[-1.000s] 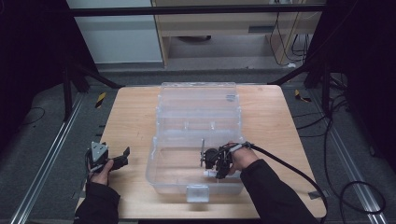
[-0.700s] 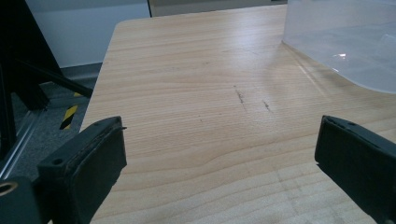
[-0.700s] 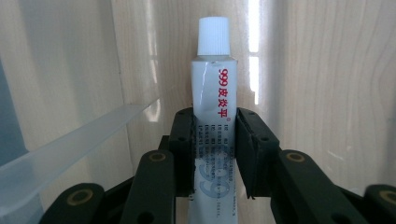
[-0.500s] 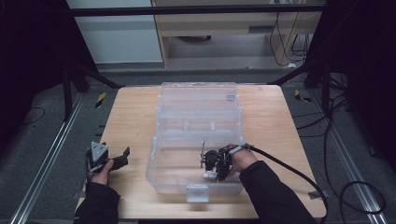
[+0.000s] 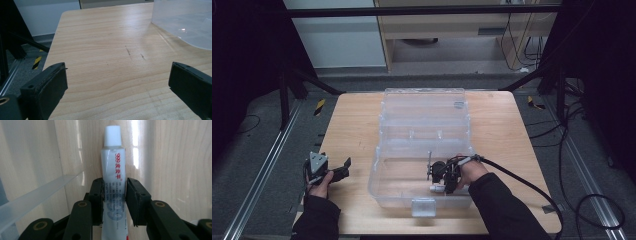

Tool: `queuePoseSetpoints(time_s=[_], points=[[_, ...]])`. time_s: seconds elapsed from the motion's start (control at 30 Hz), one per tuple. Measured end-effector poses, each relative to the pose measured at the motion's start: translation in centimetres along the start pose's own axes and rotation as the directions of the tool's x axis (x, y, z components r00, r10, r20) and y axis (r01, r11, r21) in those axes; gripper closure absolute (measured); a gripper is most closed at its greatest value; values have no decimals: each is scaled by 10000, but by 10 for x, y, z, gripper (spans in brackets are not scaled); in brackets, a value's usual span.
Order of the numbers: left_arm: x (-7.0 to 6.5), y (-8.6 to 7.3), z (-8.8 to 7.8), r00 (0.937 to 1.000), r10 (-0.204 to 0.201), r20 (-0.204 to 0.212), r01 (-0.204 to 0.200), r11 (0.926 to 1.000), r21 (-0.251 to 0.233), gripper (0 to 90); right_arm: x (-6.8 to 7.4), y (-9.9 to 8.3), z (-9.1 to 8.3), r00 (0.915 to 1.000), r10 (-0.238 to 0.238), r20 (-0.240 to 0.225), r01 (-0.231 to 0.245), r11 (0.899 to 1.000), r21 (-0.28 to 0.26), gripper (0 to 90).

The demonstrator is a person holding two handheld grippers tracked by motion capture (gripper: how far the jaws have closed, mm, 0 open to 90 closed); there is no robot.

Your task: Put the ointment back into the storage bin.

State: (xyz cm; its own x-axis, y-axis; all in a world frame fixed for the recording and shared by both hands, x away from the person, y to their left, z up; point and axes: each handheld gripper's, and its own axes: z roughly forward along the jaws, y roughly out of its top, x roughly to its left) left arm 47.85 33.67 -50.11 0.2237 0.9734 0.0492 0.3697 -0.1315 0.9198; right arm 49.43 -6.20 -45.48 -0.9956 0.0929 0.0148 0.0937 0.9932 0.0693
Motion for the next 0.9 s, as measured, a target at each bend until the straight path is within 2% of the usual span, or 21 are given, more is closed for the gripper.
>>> queuePoseSetpoints(time_s=[0.17, 0.27, 0.5, 0.6, 0.77, 0.9], points=[[0, 0, 0, 10000, 0, 2, 0, 10000, -1, 15, 0, -1, -3, 10000, 11, 58, -11, 10000, 41, 659], [0, 0, 0, 10000, -8, 5, 8, 10000, -1, 15, 2, -2, -7, 9999, 71, 92, -70, 9999, -136, 638], [0, 0, 0, 10000, -1, -1, 1, 10000, -2, 15, 6, -8, -27, 9994, 194, 277, -168, 9959, -892, 578], [0, 0, 0, 10000, 0, -3, 0, 10000, -2, 15, 6, -12, -37, 9984, 389, 403, -340, 9929, -1144, 556], [0, 0, 0, 10000, -6, -10, 6, 10000, -1, 15, 7, -20, -55, 9955, 881, 339, -802, 9789, -1879, 536], [0, 0, 0, 10000, 3, -18, -3, 10000, -3, 15, 8, -28, -70, 9918, 1200, 441, -1040, 9580, -2673, 511]])
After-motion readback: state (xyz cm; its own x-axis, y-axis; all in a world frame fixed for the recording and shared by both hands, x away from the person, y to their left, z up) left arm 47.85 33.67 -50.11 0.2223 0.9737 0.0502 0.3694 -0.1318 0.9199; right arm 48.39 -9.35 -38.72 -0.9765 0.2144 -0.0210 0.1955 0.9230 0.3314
